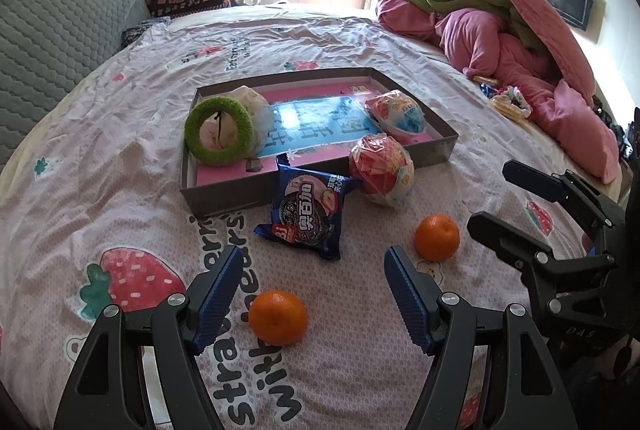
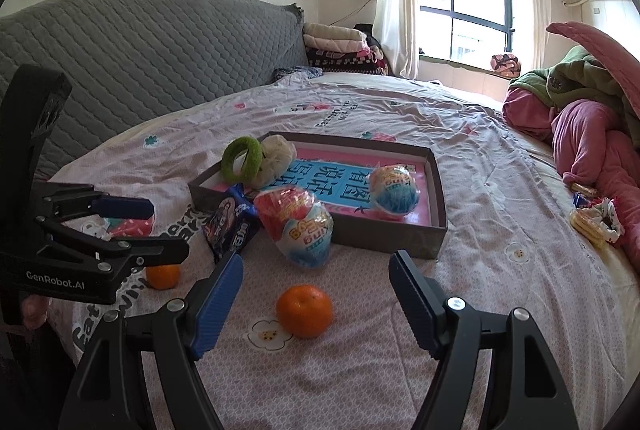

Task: Organize objects
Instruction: 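Move the left tool to the blue biscuit pack while the right tool approaches an orange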

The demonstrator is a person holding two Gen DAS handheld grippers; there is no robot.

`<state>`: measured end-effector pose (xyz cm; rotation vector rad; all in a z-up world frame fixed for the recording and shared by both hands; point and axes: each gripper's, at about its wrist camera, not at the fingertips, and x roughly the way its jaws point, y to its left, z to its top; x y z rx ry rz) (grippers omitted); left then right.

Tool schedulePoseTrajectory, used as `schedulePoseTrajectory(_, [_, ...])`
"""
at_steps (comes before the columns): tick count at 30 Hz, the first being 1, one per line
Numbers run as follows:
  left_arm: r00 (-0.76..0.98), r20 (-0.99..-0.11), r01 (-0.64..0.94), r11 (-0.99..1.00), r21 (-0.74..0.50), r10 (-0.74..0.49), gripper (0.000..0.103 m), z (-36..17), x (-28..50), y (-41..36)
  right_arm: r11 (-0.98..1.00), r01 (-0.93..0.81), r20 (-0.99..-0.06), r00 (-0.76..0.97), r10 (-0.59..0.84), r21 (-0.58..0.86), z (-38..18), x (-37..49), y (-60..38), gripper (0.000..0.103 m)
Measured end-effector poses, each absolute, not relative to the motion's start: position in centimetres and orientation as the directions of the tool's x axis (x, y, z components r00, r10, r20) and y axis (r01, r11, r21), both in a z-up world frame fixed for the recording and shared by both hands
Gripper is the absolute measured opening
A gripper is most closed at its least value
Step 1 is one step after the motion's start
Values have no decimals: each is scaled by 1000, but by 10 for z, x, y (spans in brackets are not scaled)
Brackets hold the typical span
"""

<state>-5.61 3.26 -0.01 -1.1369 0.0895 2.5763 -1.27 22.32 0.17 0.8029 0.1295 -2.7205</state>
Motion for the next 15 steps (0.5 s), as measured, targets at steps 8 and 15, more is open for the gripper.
schedulePoseTrajectory(8, [-623, -739, -315, -947, -62, 256, 74, -3, -55, 33, -946, 324, -572, -777, -262, -7, -5, -12, 218, 75])
schedulePoseTrajectory(15, [-618, -744, -311, -948, -64, 253, 74, -6, -55, 33, -950, 313, -600, -760, -249, -2, -12, -14, 218, 75])
